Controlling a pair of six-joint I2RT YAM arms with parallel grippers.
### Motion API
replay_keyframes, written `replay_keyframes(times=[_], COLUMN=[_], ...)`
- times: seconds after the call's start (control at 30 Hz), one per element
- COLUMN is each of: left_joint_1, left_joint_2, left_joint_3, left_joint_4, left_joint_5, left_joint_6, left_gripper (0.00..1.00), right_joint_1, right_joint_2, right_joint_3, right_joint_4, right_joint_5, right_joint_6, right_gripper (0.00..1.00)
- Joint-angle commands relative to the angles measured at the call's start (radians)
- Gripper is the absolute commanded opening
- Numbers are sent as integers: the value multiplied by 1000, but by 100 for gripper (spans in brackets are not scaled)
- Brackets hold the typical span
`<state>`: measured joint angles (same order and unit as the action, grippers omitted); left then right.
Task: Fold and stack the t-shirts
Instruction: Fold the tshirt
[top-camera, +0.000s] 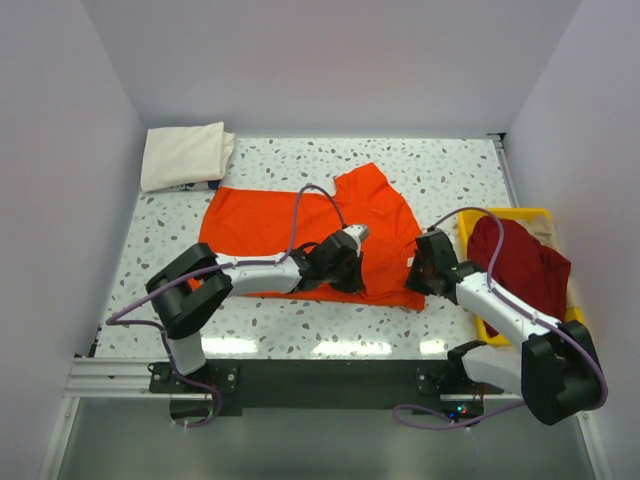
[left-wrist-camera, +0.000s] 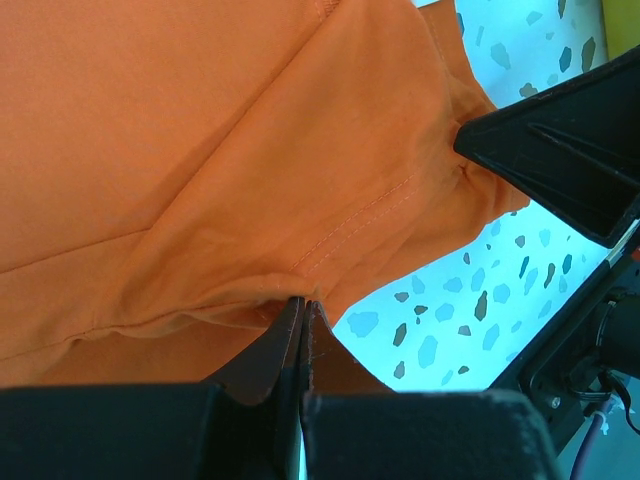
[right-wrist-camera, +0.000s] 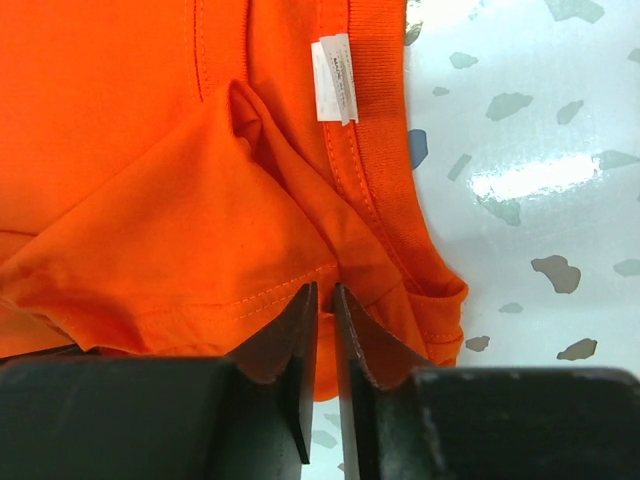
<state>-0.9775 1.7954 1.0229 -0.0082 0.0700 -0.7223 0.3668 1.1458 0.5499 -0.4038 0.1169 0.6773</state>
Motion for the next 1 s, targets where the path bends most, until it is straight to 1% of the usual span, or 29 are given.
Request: replay_keyframes(times=[0.0,0.03,0.1,0.17,0.33,0.53,0.63,0.73,0.77,0.87,0.93,0.97], left_joint_1=[5,7,11,19,59,123,132,132,132,128,122,117], left_joint_2=[-27,-30,-37,-44,-56,-64,-74,-76,-74,-82,-79,-76], left_joint_3=[26,23,19,14,-1,-26,-21,2,5,17,32,39], left_joint_4=[16,16,17,20,43,96,90,53,50,42,22,13], left_joint_5=[-19,-18,-21,-18,13,82,96,90,91,93,94,93], left_joint_6=[3,3,1,1,0,-19,7,53,69,139,203,222], left_gripper=[0,0,0,0,0,0,0,17,30,46,51,56], right_joint_1=[-3,-2,-2,-2,-2,-5,-8,-8,-8,-8,-9,-8], right_joint_2=[8,11,14,12,32,100,127,141,144,160,163,166], right_joint_3=[30,38,41,54,119,206,231,243,248,263,266,268], right_joint_4=[23,22,22,20,16,22,25,34,36,31,36,36], right_joint_5=[-8,-10,-8,-6,-2,4,-2,-5,-8,-8,-5,-6], right_joint_6=[1,1,-1,-2,-5,-15,-19,-18,-16,-19,-19,-19], right_gripper=[14,9,3,0,0,0,0,0,0,0,0,0])
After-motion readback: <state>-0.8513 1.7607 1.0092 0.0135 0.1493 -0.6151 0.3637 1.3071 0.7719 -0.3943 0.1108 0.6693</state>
